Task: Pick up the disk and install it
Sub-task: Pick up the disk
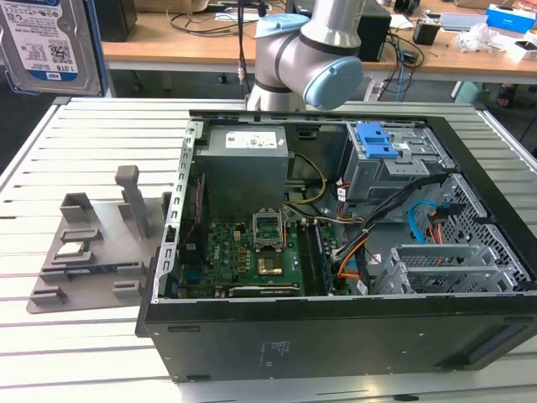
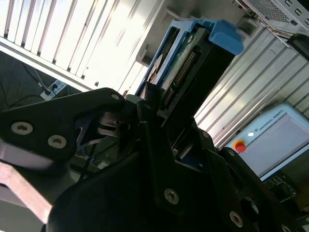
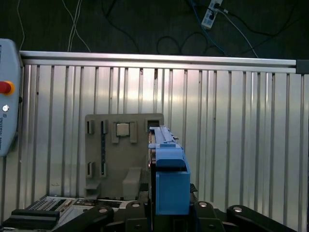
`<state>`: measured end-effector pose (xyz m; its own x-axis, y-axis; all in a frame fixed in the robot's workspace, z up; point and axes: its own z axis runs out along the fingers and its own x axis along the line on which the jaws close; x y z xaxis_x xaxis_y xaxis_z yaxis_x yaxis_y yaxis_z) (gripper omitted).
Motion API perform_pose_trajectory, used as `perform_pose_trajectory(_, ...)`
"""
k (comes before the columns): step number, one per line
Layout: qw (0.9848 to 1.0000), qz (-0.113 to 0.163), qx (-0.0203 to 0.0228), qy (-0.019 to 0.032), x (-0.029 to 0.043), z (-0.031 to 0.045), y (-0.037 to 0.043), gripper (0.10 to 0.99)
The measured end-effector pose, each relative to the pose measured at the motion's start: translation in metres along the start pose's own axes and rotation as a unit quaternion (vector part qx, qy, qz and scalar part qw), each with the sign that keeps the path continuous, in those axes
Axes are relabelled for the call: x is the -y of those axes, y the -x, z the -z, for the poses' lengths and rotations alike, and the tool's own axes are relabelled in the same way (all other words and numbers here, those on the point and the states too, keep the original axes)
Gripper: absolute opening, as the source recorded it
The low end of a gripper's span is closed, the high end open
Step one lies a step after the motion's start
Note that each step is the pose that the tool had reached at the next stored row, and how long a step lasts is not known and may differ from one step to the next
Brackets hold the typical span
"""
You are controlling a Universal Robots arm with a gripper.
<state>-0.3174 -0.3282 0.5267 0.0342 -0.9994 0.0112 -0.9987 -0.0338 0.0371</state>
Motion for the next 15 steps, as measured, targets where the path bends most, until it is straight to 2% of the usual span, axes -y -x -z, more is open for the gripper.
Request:
perform_pose_trajectory(5,1.0,0.0,0.0,-0.0001,0.0139,0.0005,-0.0005,0.365)
perform_pose_trajectory(7,1.0,0.0,0.0,0.0,0.0232,0.0009,-0.0008,0.365)
perform_pose_trajectory(9,1.0,0.0,0.0,0.0,0.0281,0.001,-0.001,0.365)
perform_pose_trajectory(14,1.0,0.0,0.0,0.0,0.0478,0.0018,-0.0016,0.365)
perform_pose_trajectory(15,1.0,0.0,0.0,0.0,0.0543,0.002,-0.0019,0.365)
